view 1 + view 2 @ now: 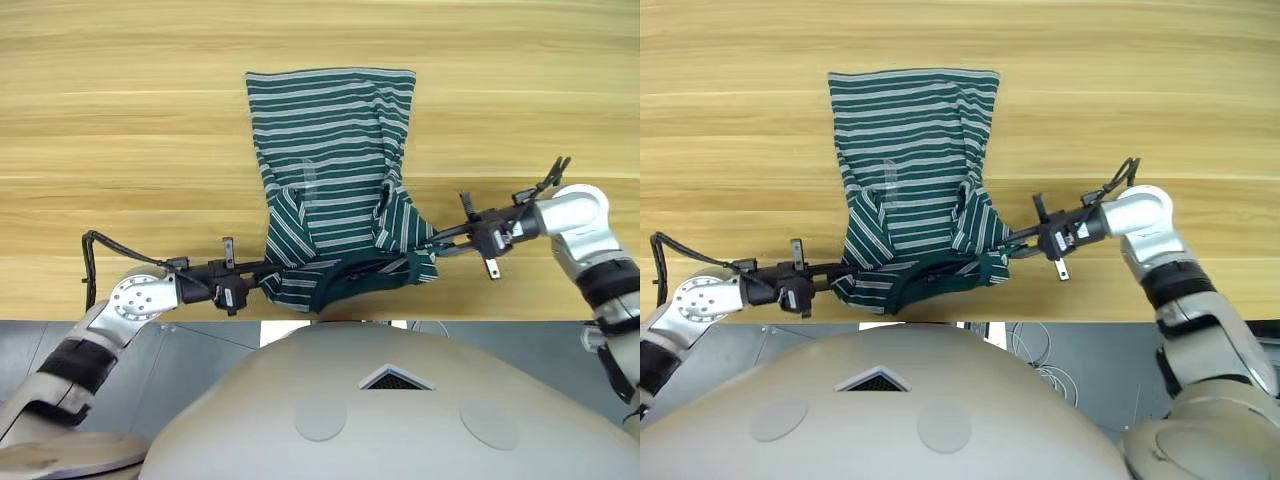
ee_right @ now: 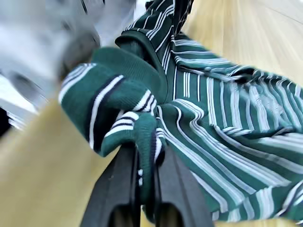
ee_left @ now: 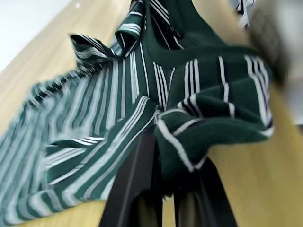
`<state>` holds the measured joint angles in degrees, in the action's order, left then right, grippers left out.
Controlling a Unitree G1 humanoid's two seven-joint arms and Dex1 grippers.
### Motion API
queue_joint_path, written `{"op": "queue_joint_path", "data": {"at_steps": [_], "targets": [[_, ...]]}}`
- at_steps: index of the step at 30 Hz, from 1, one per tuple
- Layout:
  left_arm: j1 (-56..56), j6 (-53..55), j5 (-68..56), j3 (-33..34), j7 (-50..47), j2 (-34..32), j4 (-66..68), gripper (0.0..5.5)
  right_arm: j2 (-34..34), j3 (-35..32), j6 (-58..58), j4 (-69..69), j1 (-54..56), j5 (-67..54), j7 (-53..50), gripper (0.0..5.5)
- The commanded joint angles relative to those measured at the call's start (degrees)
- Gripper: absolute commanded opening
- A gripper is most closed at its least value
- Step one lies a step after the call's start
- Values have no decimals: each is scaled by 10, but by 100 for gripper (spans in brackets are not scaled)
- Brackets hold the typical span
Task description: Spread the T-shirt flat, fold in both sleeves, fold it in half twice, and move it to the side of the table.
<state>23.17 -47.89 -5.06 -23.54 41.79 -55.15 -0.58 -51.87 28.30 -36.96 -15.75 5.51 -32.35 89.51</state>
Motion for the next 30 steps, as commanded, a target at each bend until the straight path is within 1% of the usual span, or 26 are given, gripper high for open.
{"op": "queue_joint_path", "data": {"at_steps": [1,3,6,9,11,15,17,20,22,24,27,30], "targets": [[112,48,-20,67,-22,-56,-127,0,-82,-56,124,136,-60,-79,23,13],[138,66,-30,89,-23,-58,-153,0,-93,-67,162,164,-90,-76,25,13],[107,95,-23,75,-5,-26,-141,0,-72,-80,209,167,-86,-64,23,13],[39,140,-49,62,6,30,-110,0,-25,-79,263,121,-19,-40,22,13],[-13,194,-103,69,17,67,-89,0,-2,-74,310,87,32,-33,27,13],[-115,301,-187,94,51,113,-44,0,50,-40,378,-39,170,-13,30,13],[-161,349,-219,107,74,130,-25,0,91,-29,395,-143,250,11,30,13],[-240,405,-236,115,106,168,43,0,152,-25,373,-334,342,84,29,13],[-288,417,-216,109,120,197,111,0,179,-34,351,-428,375,126,24,13],[-332,419,-192,102,132,231,199,0,206,-51,333,-493,395,154,6,13],[-371,414,-180,117,150,264,280,0,232,-82,321,-553,417,186,-23,13],[-433,397,-164,145,153,286,391,0,239,-129,325,-587,430,200,-63,13]]}}
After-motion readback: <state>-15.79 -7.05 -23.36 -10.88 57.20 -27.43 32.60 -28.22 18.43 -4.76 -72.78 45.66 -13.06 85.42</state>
